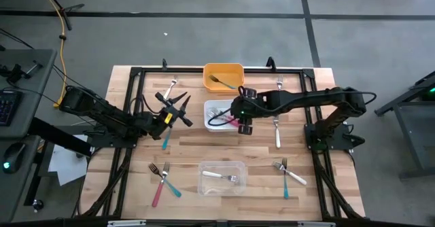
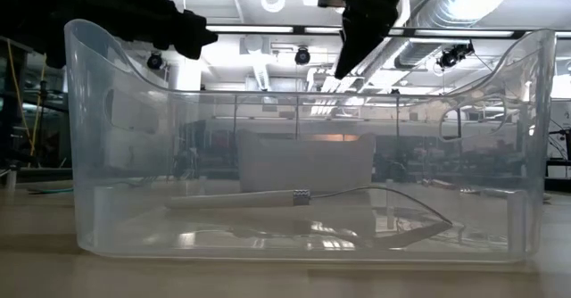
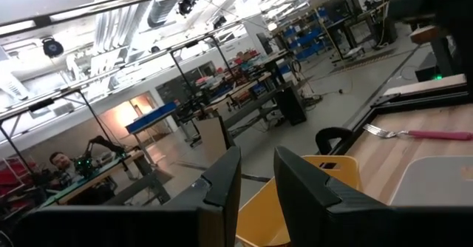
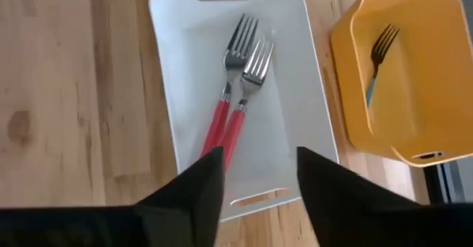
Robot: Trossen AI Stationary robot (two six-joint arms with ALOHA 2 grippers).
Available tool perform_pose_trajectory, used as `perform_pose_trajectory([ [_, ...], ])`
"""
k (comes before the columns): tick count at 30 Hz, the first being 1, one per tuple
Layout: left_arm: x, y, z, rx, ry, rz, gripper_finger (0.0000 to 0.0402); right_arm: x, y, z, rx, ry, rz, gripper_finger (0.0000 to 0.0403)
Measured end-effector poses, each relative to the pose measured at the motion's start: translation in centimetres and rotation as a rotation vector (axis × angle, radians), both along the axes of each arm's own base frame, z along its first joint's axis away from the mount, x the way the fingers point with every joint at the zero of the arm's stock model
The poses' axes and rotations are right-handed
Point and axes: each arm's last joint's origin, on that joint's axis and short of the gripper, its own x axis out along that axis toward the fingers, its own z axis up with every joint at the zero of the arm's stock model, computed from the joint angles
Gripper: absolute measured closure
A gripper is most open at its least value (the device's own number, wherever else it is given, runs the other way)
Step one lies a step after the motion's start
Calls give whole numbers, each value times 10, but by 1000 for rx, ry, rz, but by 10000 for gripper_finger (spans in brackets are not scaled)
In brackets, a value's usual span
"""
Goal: Sort silverware by color (type)
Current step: Put the bottom left blue fork into the yellow bin
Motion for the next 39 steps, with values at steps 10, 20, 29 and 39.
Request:
perform_pose_trajectory([
  [10,1,-1,-3,-11,21,-5,328,-12,0,-28,7,-66,-1,387],
  [20,3,-16,-3,12,47,-120,353,-69,4,-53,90,-437,89,401],
  [29,34,-38,4,-42,274,-265,400,-112,4,-39,72,-659,99,402],
  [39,48,-54,22,-486,713,-715,401,-129,4,-39,55,-683,93,402],
])
